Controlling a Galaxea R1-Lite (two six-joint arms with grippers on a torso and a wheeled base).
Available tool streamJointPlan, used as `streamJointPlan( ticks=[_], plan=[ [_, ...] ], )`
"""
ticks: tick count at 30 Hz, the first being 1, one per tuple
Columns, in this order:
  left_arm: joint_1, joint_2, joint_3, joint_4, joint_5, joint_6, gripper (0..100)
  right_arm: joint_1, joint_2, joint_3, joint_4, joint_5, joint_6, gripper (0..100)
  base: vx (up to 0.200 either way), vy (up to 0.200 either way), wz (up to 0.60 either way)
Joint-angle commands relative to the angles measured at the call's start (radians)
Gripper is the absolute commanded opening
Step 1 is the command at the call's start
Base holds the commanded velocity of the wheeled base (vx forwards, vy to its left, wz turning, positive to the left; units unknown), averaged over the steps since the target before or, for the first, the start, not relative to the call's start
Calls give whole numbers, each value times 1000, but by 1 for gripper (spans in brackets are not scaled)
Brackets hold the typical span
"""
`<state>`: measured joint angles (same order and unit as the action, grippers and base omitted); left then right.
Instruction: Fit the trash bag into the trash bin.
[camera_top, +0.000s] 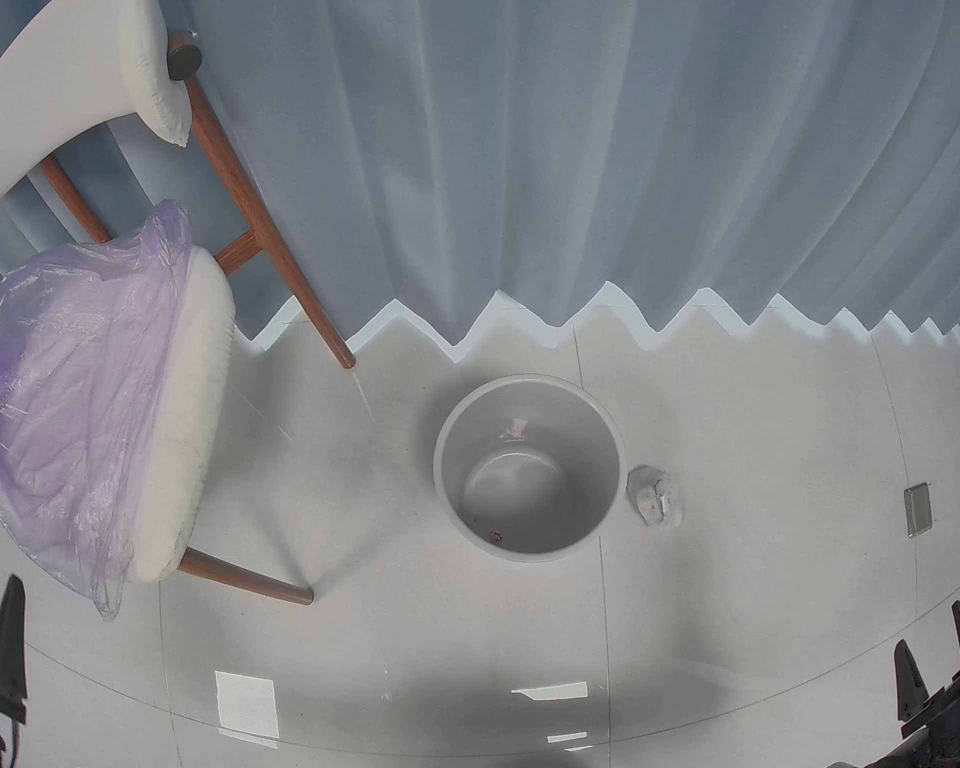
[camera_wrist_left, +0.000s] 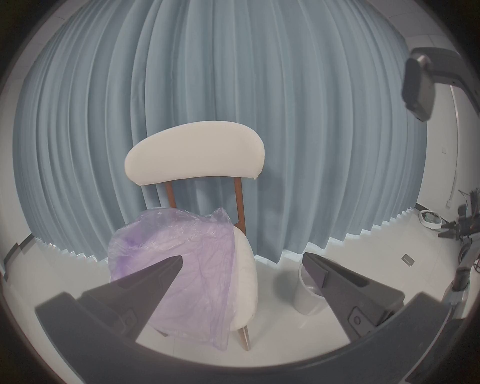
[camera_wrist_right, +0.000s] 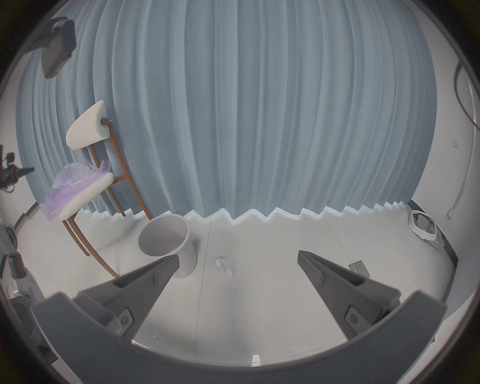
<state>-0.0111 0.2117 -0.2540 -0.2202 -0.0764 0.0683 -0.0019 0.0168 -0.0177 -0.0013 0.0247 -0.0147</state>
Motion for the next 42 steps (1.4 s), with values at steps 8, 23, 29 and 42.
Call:
streamJointPlan(
  ticks=[8,23,29,42],
  plan=[
    [80,827,-415,67,-10,22,100,0,-17,18,0,0,-1,100,0,0,0],
    [145,1080,-449,-120,-111,173,100,0,-17,18,0,0,-1,100,0,0,0],
    [143,1078,-416,-131,-151,157,100,0,-17,18,0,0,-1,100,0,0,0],
    [135,1129,-396,-182,-149,154,100,0,-17,18,1,0,-1,100,0,0,0]
  ],
)
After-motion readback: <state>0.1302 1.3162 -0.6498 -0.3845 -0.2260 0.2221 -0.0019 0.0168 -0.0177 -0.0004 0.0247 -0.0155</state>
